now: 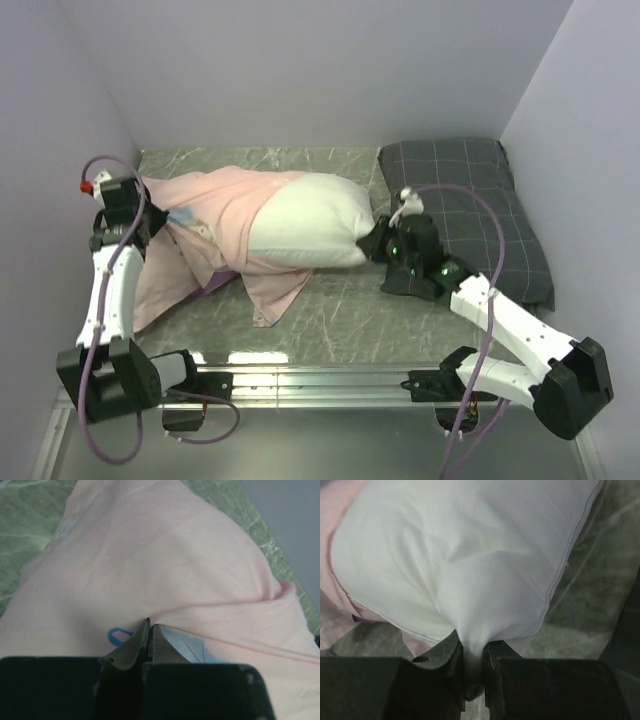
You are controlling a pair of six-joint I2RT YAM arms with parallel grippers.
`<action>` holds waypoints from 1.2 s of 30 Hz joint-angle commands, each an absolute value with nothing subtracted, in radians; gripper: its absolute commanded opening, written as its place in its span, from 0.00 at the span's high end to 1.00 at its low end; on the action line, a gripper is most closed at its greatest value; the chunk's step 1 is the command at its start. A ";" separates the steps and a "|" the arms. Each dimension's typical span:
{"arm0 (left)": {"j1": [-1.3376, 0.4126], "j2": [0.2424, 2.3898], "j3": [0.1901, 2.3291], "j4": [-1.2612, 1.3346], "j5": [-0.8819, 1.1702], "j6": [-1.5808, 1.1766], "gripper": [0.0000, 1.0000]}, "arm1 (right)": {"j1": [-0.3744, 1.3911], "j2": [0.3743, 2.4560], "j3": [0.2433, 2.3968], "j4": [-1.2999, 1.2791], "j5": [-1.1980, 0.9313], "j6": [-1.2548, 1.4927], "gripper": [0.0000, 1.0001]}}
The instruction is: Remove the pillowcase from the pillow
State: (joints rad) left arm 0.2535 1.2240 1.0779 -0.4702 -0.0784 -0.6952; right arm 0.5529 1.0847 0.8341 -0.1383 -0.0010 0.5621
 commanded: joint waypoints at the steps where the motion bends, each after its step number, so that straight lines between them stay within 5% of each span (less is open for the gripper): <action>1: 0.236 1.074 0.965 -0.393 -0.152 -0.722 0.99 | 0.682 0.959 0.700 -0.008 0.061 0.659 0.75; 3: 0.236 0.999 0.936 -0.409 -0.152 -0.709 0.96 | 0.736 0.901 0.646 -0.035 0.112 0.673 0.49; 11: 0.232 0.815 0.985 -0.509 -0.175 -0.586 0.39 | 0.752 0.666 0.710 -0.216 0.251 0.609 0.18; 19: 0.025 0.916 1.238 -0.520 -0.219 -0.522 0.25 | 0.632 1.168 1.092 -0.198 0.183 0.474 0.09; 23: -0.116 1.145 1.382 -0.540 -0.146 -0.474 0.22 | 0.552 1.455 1.335 -0.268 0.029 0.472 0.09; 28: -0.219 1.440 1.606 -0.594 -0.075 -0.402 0.19 | 0.554 1.722 1.358 -0.233 -0.103 0.508 0.09; 31: -0.255 1.626 1.736 -0.661 -0.034 -0.347 0.19 | 0.554 1.763 1.206 -0.088 -0.153 0.573 0.35; 32: -0.268 1.691 1.756 -0.669 -0.025 -0.341 0.19 | 0.554 1.764 1.140 -0.024 -0.155 0.586 0.67; 34: -0.284 1.741 1.798 -0.698 -0.018 -0.319 0.19 | 0.561 1.770 1.099 -0.002 -0.134 0.603 0.94; 36: -0.296 1.784 1.786 -0.696 -0.009 -0.313 0.18 | 0.577 1.757 1.052 0.058 -0.094 0.606 1.00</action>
State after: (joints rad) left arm -0.2779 1.7847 1.7321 -0.6346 -0.0555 -0.3717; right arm 0.5396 1.7332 1.1454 0.0628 -0.0700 0.5823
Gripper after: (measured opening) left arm 0.814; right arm 0.060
